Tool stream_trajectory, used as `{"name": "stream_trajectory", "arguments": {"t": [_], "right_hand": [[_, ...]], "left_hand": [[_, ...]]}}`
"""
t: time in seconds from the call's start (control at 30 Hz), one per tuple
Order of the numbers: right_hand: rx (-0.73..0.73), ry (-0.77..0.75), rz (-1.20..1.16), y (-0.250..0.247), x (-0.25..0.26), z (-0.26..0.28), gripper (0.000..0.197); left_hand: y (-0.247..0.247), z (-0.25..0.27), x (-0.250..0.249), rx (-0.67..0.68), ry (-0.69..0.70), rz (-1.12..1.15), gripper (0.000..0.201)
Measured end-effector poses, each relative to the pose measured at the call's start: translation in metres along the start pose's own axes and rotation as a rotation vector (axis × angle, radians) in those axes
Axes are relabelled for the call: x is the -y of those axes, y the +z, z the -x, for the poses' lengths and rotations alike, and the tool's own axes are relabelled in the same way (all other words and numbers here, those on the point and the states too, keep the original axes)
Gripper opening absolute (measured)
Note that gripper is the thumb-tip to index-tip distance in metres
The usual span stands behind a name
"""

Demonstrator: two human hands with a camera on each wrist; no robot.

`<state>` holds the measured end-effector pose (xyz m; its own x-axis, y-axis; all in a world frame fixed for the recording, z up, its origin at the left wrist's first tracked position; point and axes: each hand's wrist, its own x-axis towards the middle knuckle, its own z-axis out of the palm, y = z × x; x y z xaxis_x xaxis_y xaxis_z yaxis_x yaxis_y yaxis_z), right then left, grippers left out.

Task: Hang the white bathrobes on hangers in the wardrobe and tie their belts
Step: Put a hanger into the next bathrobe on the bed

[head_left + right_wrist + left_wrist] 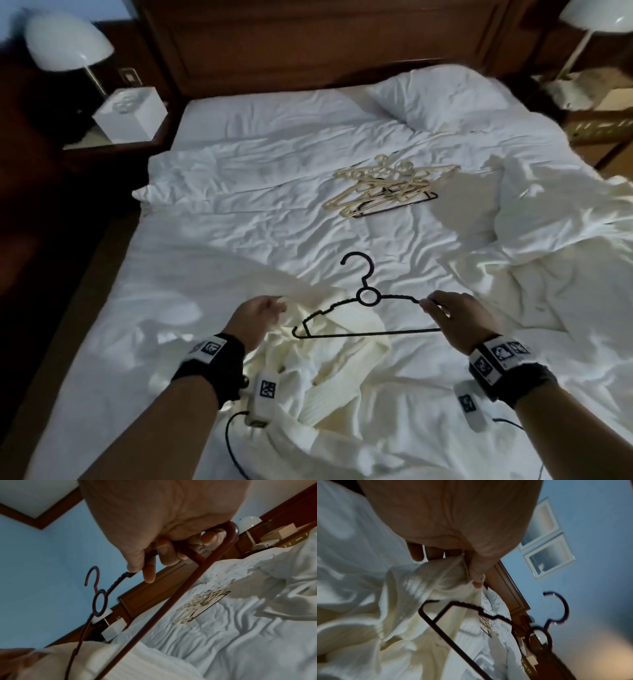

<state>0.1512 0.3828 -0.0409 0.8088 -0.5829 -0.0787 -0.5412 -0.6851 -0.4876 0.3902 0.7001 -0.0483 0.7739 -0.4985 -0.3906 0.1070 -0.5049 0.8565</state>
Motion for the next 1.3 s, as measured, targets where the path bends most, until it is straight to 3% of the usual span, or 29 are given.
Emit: {"name": "stream_trajectory", "arguments": {"t": [0.1, 0.2, 0.33, 0.43, 0.6, 0.8, 0.93, 1.13, 1.3], "right_hand": [[-0.036, -0.027, -0.043, -0.005, 0.032, 0.022, 0.042], [0.004, -0.097, -0.051, -0.002, 0.056, 0.045, 0.03], [0.068, -0.146, -0.036, 0.015, 0.08, 0.071, 0.028], [0.144, -0.103, -0.114, 0.029, 0.094, 0.087, 0.03], [0.152, -0.018, -0.185, 0.032, 0.091, 0.103, 0.04], [0.091, -0.018, -0.139, 0.023, 0.09, 0.118, 0.041], [0.175, 0.032, -0.205, 0.022, 0.085, 0.125, 0.042], [0.216, -0.015, -0.216, 0.021, 0.076, 0.123, 0.036], [0.215, -0.1, -0.163, 0.017, 0.076, 0.115, 0.035]], "left_hand": [[0.004, 0.03, -0.007, 0.037, 0.111, -0.123, 0.021], [0.006, 0.051, -0.015, -0.034, 0.183, -0.199, 0.022], [0.016, 0.071, -0.033, -0.093, 0.245, -0.111, 0.014], [0.026, 0.084, -0.051, -0.133, 0.289, -0.015, 0.027], [0.027, 0.101, -0.055, -0.144, 0.159, 0.366, 0.02], [0.036, 0.115, -0.047, -0.167, 0.046, 0.425, 0.018], [0.04, 0.123, -0.055, -0.129, -0.014, 0.677, 0.015], [0.046, 0.129, -0.066, -0.172, 0.041, 0.626, 0.008], [0.055, 0.131, -0.065, -0.231, 0.154, 0.37, 0.01]]}}
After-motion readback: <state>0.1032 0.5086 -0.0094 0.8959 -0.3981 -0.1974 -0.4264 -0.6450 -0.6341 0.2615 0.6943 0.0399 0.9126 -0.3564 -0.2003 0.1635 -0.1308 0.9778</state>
